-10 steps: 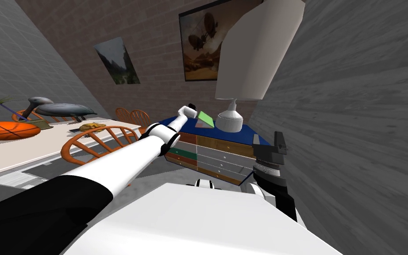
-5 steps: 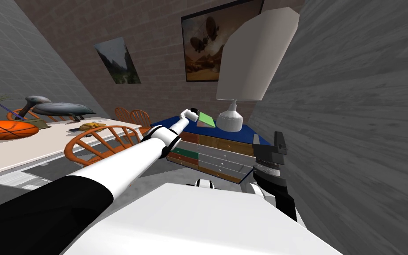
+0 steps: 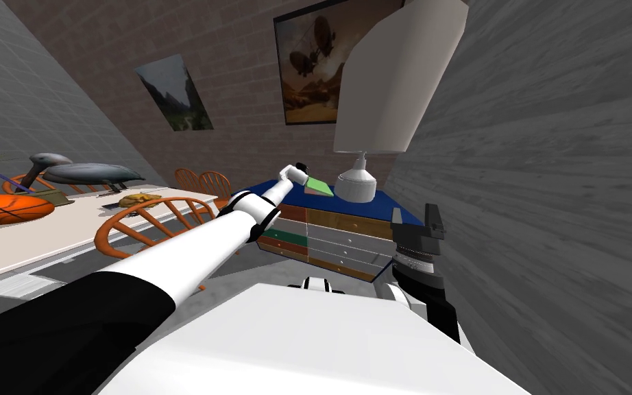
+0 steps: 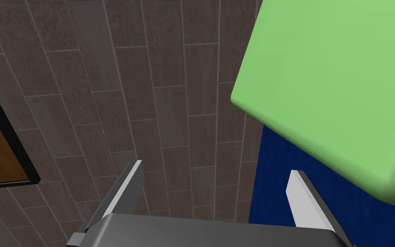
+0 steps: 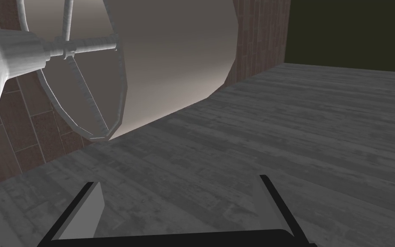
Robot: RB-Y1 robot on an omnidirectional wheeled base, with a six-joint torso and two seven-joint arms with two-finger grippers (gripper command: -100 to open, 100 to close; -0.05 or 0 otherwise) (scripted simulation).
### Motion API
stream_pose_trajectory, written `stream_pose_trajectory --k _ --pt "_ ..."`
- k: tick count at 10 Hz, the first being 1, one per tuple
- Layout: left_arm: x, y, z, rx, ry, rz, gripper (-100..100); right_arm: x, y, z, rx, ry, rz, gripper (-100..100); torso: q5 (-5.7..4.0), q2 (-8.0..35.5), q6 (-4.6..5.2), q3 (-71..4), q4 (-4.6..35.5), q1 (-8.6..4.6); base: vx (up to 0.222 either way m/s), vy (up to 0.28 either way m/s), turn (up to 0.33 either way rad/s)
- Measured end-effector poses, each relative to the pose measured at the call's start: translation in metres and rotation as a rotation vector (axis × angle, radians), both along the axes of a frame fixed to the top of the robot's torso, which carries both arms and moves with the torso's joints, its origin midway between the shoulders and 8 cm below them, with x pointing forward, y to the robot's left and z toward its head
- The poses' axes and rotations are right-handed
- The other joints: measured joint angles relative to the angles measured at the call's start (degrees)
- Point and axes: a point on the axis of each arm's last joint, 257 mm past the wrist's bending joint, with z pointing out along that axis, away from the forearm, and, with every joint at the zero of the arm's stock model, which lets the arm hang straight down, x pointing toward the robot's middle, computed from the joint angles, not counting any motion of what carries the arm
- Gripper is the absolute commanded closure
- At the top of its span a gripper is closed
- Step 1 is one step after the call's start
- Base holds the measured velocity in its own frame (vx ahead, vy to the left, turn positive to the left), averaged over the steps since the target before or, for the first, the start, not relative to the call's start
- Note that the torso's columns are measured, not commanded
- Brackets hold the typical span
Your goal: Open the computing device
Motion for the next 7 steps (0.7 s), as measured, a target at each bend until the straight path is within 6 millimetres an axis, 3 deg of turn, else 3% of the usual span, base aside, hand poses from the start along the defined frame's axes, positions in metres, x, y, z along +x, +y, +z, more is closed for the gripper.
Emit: stream_pose_trajectory --k 4,5,7 --pt "-0.004 -0.007 0.028 -0.005 -0.002 0.005 -100 0.000 0.000 0.000 0.000 0.000 0.000 0 -0.05 0.01 0.01 0.01 0.00 -0.13 0.005 0.030 -0.005" --pt "-0.004 -0.006 0.028 -0.006 0.000 0.006 0 0.000 0.000 0.000 0.000 0.000 0.000 0 -0.06 -0.01 0.01 -0.01 -0.01 -0.17 0.000 0.000 0.000" --pt "-0.004 -0.006 0.028 -0.006 0.000 0.006 0 0.000 0.000 0.000 0.000 0.000 0.000 0 -0.06 -0.02 0.01 -0.02 -0.01 -0.15 0.000 0.000 0.000"
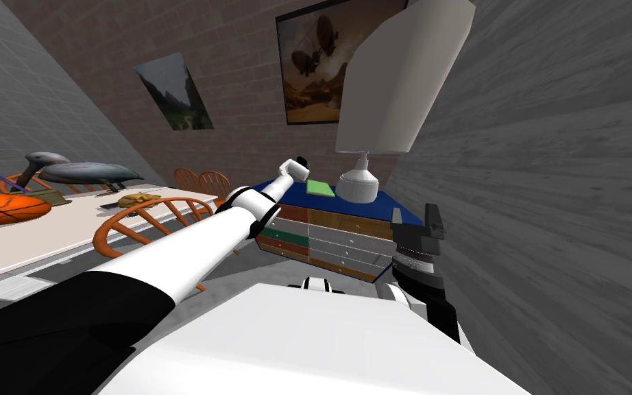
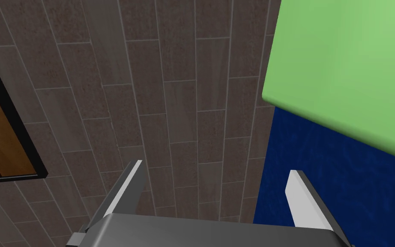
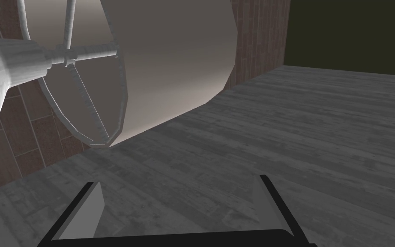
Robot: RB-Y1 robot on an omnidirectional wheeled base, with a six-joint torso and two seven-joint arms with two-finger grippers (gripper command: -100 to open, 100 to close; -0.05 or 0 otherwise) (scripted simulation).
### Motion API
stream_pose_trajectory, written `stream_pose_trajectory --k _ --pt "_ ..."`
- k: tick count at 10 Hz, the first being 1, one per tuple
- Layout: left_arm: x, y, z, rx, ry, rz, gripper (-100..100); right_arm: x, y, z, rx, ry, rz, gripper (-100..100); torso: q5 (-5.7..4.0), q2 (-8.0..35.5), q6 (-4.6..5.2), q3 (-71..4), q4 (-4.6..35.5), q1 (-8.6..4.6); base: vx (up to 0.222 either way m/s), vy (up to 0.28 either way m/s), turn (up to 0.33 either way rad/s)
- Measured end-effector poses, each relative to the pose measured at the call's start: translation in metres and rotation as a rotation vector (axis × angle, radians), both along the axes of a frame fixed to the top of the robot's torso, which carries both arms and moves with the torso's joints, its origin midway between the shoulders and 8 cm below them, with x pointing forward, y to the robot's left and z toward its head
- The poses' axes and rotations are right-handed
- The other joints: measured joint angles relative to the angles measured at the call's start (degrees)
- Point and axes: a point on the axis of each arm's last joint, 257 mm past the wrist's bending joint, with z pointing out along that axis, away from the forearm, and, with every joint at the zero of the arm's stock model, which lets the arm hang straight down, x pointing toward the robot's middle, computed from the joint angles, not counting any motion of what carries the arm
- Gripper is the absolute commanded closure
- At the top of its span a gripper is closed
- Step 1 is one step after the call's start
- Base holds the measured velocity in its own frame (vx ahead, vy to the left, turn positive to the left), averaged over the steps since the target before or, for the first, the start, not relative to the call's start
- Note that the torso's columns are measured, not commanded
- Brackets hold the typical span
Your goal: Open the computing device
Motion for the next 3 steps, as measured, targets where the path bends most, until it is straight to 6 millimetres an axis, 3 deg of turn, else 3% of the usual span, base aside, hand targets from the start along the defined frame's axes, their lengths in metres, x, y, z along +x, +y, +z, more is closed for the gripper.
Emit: stream_pose_trajectory --k 3 --pt "0.0000 0.0000 0.0000 0.000 0.000 0.000 0 0.0000 0.0000 0.0000 0.000 0.000 0.000 0 0.02 0.01 0.00 0.00 0.00 0.05 0.000 0.000 0.000"
